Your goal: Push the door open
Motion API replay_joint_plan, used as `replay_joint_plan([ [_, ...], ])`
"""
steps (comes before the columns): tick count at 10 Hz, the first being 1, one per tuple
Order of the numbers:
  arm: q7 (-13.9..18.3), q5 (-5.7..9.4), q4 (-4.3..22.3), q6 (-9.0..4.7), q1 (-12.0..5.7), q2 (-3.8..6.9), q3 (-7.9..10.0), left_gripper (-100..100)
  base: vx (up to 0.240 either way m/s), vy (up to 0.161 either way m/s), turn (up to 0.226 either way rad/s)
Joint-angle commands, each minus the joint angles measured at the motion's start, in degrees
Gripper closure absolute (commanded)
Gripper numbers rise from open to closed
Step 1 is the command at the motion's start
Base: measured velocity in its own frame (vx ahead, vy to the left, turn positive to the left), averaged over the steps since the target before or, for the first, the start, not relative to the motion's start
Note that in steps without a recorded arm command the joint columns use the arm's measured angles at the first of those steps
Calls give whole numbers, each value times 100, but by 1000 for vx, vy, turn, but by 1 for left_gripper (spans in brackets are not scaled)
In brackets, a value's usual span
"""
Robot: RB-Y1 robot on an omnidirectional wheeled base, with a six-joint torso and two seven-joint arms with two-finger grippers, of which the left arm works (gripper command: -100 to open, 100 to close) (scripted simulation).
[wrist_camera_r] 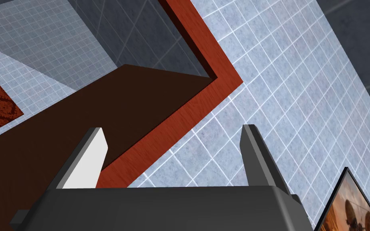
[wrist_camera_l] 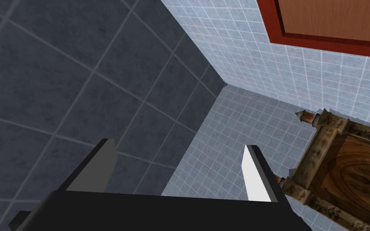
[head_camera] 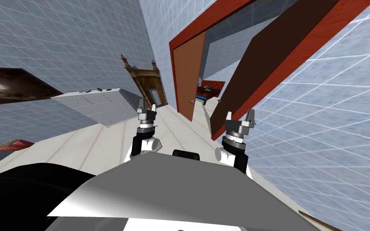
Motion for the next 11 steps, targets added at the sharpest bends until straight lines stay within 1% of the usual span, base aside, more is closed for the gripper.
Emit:
replay_joint_plan([
  [1, 19, -25, 159, -37, -57, 36, -42, -100, 76, -70, -14],
  [5, 82, -107, 673, -157, -239, 123, -176, -100, 145, 47, -19],
  [6, 90, -118, 740, -173, -263, 132, -194, -100, 131, 26, -12],
  [8, 123, -162, 1016, -238, -362, 170, -266, -100, 121, 7, -17],
  [9, 133, -176, 1101, -258, -392, 179, -288, -100, 105, 10, -16],
  [10, 154, -203, 1270, -297, -452, 197, -333, -100, 129, 20, -15],
  [11, 164, -216, 1355, -317, -482, 206, -355, -100, 125, 26, -16],
])
